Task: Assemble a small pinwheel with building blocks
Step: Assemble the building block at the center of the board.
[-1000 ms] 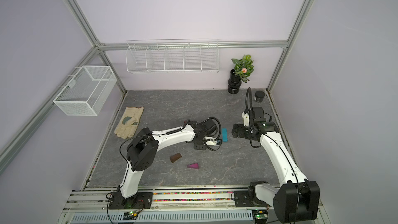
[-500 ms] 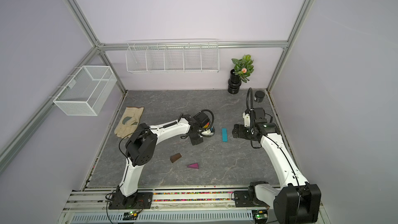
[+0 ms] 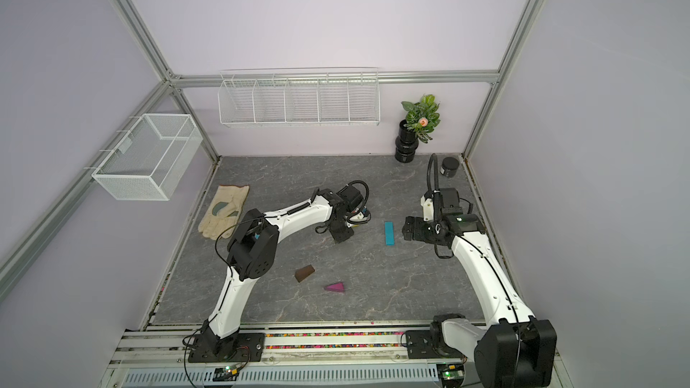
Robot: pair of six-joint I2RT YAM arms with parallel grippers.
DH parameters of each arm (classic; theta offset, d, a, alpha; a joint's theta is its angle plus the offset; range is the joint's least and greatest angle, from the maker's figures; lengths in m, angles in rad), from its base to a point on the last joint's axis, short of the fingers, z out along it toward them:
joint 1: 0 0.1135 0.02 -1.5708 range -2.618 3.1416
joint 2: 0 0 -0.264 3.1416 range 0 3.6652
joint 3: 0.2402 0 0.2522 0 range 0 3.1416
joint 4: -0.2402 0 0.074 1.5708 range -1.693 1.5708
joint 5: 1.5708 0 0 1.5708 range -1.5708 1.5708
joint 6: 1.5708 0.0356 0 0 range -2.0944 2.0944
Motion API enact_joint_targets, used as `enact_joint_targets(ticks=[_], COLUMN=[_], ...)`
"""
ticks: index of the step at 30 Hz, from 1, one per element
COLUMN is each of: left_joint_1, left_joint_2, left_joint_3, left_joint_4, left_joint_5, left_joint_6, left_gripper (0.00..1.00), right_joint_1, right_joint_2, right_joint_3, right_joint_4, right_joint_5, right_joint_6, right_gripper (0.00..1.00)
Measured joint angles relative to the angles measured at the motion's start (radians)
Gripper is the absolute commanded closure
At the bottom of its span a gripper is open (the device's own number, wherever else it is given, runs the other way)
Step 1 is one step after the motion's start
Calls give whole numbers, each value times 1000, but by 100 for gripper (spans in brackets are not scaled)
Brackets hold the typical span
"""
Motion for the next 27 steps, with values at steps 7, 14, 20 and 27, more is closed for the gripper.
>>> enact_joint_targets(ticks=[7,14,20,27], left_joint_1=[5,9,9,11], left_joint_2=[0,0,0,-1], left_joint_3=[0,0,-3,-10], left_joint_4=[-4,-4,-2,8], left_joint_5=[8,16,21,34], left_joint_6=[-38,-53,-58,-68], left_gripper=[100,87,68,57], right_joint_1=[0,0,0,0], right_joint_2=[-4,-5,-5,-5], right_joint_3=[-2,-3,-3,-3], right_joint_4=[0,0,0,0], right_joint_5=[0,0,0,0], right_joint_6=[1,1,1,1], right_gripper=[10,10,9,9])
